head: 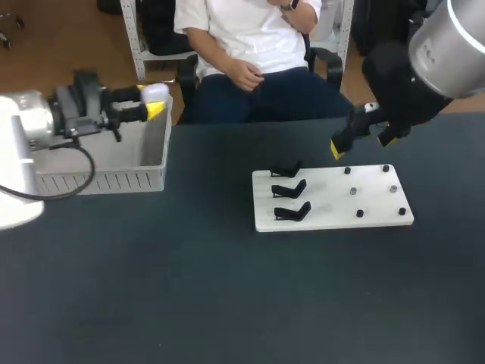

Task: Pick up each earbud case from the left stands, insert the matching earbuds, close the lid, and place the case in the box.

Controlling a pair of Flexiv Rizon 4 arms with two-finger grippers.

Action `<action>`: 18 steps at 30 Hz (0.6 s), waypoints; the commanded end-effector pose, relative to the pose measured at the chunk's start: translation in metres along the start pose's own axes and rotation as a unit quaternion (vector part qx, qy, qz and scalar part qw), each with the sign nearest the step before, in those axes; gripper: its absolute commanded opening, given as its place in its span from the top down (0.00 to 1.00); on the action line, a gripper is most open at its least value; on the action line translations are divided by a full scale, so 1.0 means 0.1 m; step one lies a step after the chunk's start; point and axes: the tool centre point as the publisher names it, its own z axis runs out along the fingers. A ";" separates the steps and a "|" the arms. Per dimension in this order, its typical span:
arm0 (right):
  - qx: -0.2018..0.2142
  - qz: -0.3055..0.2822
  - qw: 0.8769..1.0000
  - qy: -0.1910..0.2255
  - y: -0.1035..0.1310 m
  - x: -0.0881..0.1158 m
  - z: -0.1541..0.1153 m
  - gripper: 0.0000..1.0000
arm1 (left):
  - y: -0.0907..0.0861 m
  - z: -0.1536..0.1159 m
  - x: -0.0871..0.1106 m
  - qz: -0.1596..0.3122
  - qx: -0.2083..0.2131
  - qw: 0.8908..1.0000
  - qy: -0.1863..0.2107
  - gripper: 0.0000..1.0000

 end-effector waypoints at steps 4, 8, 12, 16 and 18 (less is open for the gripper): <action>0.010 0.009 1.000 -0.011 0.08 0.14 -0.03 0.00 | 0.10 -0.54 0.45 -0.017 -0.068 0.997 0.029 1.00; 0.011 0.012 1.000 -0.012 0.10 0.17 -0.04 0.00 | 0.15 -0.52 0.71 -0.029 -0.076 0.996 0.042 1.00; 0.004 0.010 1.000 -0.013 0.12 0.18 -0.04 0.00 | 0.19 -0.49 0.91 -0.041 -0.078 0.995 0.045 1.00; 0.008 -0.002 1.000 -0.004 0.12 0.21 0.02 0.00 | 0.24 -0.41 1.05 -0.047 -0.064 0.995 0.060 1.00; 0.005 -0.005 1.000 0.006 0.11 0.22 0.07 0.00 | 0.28 -0.38 1.09 -0.047 -0.065 0.995 0.065 0.96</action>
